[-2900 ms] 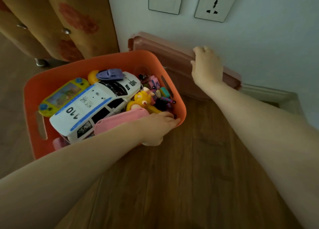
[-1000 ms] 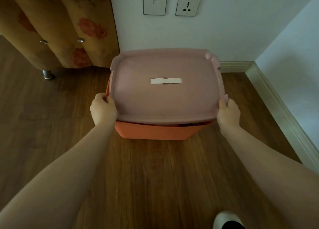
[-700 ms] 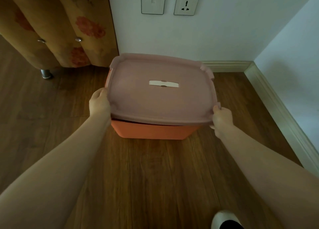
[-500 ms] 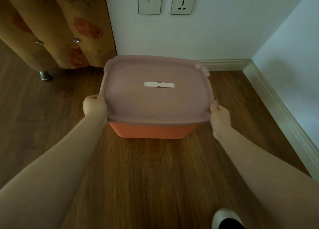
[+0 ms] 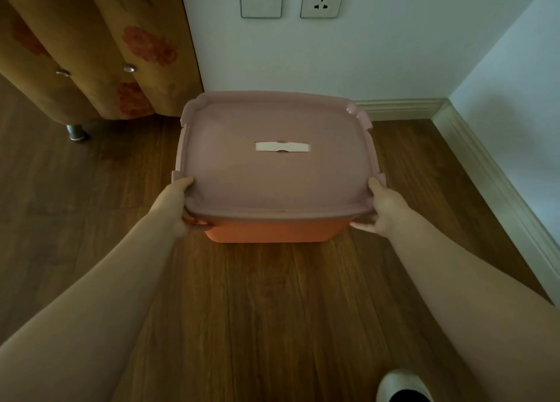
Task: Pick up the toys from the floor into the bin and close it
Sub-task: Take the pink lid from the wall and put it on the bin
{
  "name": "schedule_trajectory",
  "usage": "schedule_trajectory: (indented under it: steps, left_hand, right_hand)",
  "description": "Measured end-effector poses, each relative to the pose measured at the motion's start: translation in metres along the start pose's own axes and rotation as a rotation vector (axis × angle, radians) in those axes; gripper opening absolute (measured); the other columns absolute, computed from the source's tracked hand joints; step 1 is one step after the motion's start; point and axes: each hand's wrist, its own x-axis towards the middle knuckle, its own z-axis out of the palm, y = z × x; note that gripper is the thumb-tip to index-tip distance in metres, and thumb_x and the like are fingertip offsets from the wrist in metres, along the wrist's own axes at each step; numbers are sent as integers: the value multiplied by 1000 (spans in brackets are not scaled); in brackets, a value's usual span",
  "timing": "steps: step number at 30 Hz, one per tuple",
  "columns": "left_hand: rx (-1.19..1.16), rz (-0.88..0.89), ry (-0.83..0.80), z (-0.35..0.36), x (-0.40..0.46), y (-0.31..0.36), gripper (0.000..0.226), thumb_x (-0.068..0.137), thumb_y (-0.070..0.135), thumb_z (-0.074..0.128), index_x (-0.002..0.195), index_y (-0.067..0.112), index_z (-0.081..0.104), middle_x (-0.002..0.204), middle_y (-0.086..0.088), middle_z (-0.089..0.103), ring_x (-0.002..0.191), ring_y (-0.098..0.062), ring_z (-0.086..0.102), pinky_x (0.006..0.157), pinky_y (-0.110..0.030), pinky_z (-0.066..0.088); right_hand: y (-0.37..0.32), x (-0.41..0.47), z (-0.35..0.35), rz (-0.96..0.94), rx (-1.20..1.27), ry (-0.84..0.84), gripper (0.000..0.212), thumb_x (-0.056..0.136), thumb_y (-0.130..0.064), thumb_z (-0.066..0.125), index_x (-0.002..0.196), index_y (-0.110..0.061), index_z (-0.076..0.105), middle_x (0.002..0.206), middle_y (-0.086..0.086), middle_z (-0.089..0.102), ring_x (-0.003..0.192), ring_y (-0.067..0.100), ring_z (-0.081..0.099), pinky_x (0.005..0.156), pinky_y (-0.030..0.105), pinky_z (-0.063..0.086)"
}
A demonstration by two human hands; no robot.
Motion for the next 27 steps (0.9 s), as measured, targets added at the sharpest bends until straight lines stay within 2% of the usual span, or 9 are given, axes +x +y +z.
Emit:
schedule_trajectory:
  steps: [4, 7, 9, 12, 15, 18, 21, 23, 27]
  left_hand:
    - [16, -2, -57, 26, -6, -14, 55, 88, 35, 58, 137, 18, 37, 130, -11, 51, 114, -37, 51, 70, -57, 51]
    - [39, 13, -74, 60, -11, -22, 48, 91, 33, 55, 134, 19, 40, 116, -6, 53, 101, -31, 53, 78, -56, 51]
    - [44, 14, -107, 85, -13, -26, 46, 91, 33, 55, 133, 20, 41, 110, -4, 53, 93, -28, 54, 80, -54, 51]
    - [48, -5, -182, 127, -14, -35, 46, 90, 30, 56, 133, 22, 43, 115, -7, 53, 89, -27, 55, 71, -48, 53]
    - [60, -17, -260, 177, -14, -41, 43, 90, 28, 57, 131, 24, 45, 111, -6, 52, 89, -26, 54, 62, -44, 55]
    - [94, -7, -303, 226, -14, -45, 46, 90, 26, 57, 134, 24, 44, 108, -3, 51, 95, -28, 53, 73, -48, 55]
    - [169, 36, -298, 276, -16, -48, 48, 91, 27, 57, 136, 22, 42, 122, -6, 54, 103, -30, 54, 91, -54, 47]
    - [208, 82, -274, 304, -16, -50, 53, 90, 28, 57, 140, 20, 39, 132, -7, 52, 113, -31, 51, 100, -52, 42]
    - [210, 111, -265, 352, -17, -49, 54, 91, 27, 58, 140, 17, 39, 134, -8, 51, 110, -27, 51, 104, -46, 39]
  right_hand:
    - [-6, 11, -10, 0, 119, 134, 55, 92, -39, 55, 141, -20, 37, 141, 11, 44, 125, 37, 44, 93, 57, 46]
    - [-7, 20, -25, -54, 193, 196, 60, 90, -39, 58, 142, -20, 35, 138, 10, 46, 122, 34, 47, 93, 51, 47]
    - [-6, 24, -32, -74, 257, 194, 62, 88, -41, 60, 141, -20, 34, 134, 9, 46, 119, 31, 48, 95, 47, 48]
    - [-10, 32, -37, -58, 374, 148, 64, 87, -40, 63, 141, -19, 34, 128, 8, 47, 107, 25, 48, 93, 39, 48]
    - [-24, 44, -39, -77, 426, 120, 72, 84, -27, 69, 143, -17, 30, 129, 10, 44, 102, 23, 45, 92, 37, 49]
    - [-37, 61, -45, -112, 399, 123, 65, 82, -13, 70, 136, -14, 33, 120, 10, 43, 101, 22, 47, 91, 36, 52]
    - [-59, 85, -64, -136, 355, 147, 56, 83, -6, 67, 130, -11, 37, 126, 12, 47, 103, 23, 50, 88, 36, 54]
    - [-78, 103, -80, -136, 302, 140, 56, 85, -6, 66, 133, -11, 37, 130, 13, 46, 104, 22, 49, 86, 35, 53]
    - [-108, 136, -104, -166, 193, 144, 56, 89, -16, 62, 137, -9, 33, 128, 10, 45, 108, 23, 48, 85, 35, 52]
